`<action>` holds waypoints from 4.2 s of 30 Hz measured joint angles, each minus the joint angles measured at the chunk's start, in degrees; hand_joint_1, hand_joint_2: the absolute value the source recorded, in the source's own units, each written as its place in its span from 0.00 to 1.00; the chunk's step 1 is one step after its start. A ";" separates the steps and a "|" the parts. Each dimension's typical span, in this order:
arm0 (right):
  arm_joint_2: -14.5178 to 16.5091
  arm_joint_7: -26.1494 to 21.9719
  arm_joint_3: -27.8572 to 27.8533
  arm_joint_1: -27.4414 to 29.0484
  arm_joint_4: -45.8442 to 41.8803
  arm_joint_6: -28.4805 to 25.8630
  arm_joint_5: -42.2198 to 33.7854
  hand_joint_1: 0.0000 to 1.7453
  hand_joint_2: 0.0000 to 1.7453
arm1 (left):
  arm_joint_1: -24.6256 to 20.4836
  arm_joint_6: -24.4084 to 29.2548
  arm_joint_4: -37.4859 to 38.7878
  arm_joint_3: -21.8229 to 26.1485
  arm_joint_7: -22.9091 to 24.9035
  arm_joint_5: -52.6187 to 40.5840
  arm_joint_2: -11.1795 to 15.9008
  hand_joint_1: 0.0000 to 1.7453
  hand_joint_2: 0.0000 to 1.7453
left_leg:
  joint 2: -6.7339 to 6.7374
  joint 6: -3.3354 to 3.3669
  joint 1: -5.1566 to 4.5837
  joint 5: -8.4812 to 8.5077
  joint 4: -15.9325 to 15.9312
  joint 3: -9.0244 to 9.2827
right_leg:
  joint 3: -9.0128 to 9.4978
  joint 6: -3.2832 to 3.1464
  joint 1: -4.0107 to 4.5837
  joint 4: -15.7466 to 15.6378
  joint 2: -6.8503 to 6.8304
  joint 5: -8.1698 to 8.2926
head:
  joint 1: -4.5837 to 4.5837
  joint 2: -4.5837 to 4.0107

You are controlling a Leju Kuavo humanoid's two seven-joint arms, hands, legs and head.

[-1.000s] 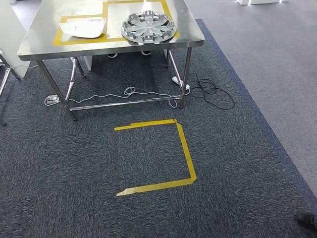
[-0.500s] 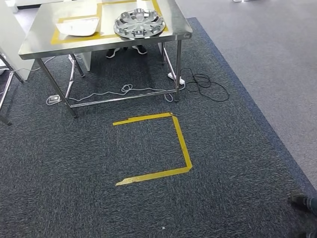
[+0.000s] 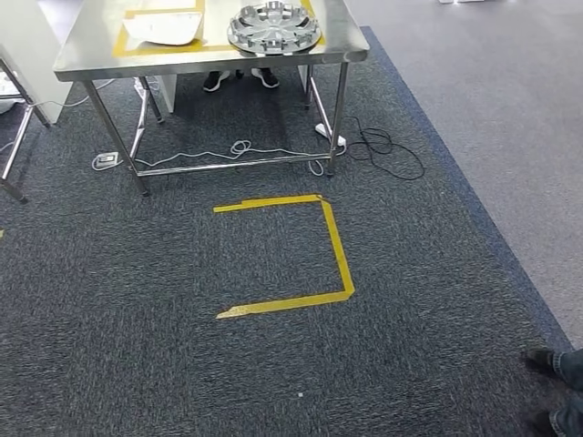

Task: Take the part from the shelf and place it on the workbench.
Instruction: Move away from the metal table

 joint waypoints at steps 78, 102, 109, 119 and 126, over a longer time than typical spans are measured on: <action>0.07 -0.63 -2.80 0.14 -0.02 -0.28 -2.04 0.00 0.00 | 0.17 -1.09 0.00 0.69 0.23 -0.16 -0.02 0.00 0.00 | -0.14 -3.52 0.37 -5.28 20.02 -12.40 | 9.64 -2.26 -0.87 -10.97 0.41 2.54 | -0.71 0.00; 0.23 -0.35 -3.08 0.26 0.04 -0.43 -1.86 0.00 0.00 | 0.16 -0.80 0.00 0.69 0.29 -0.19 -0.08 0.00 0.00 | -0.55 -2.19 -0.16 -4.19 4.13 2.13 | 5.14 -1.59 -0.56 -9.06 -0.13 5.14 | -0.86 0.00; 0.24 -0.50 -3.11 0.23 0.03 -0.51 -1.86 0.00 0.00 | 0.28 0.05 0.00 0.71 0.10 0.01 0.02 0.00 0.00 | -0.58 -3.71 0.59 -8.28 18.02 -7.80 | 6.91 -2.37 -0.84 -9.43 0.10 4.16 | -0.98 0.00; 0.24 -0.49 -3.14 0.10 0.03 -0.24 -1.89 0.00 0.00 | 0.34 -0.08 0.00 0.74 0.15 -0.01 -0.09 0.00 0.00 | -0.64 -2.62 0.24 0.11 4.57 -3.97 | 7.75 -2.53 -0.48 -9.60 0.22 2.39 | -0.85 0.00; 0.24 -0.46 -3.16 0.10 0.02 -0.20 -1.92 0.00 0.00 | 0.31 -0.26 0.00 0.75 0.15 -0.01 -0.11 0.00 0.00 | -0.65 -1.90 0.12 0.02 4.58 -4.00 | 8.19 -1.10 -0.54 -10.55 0.25 2.91 | -0.85 0.00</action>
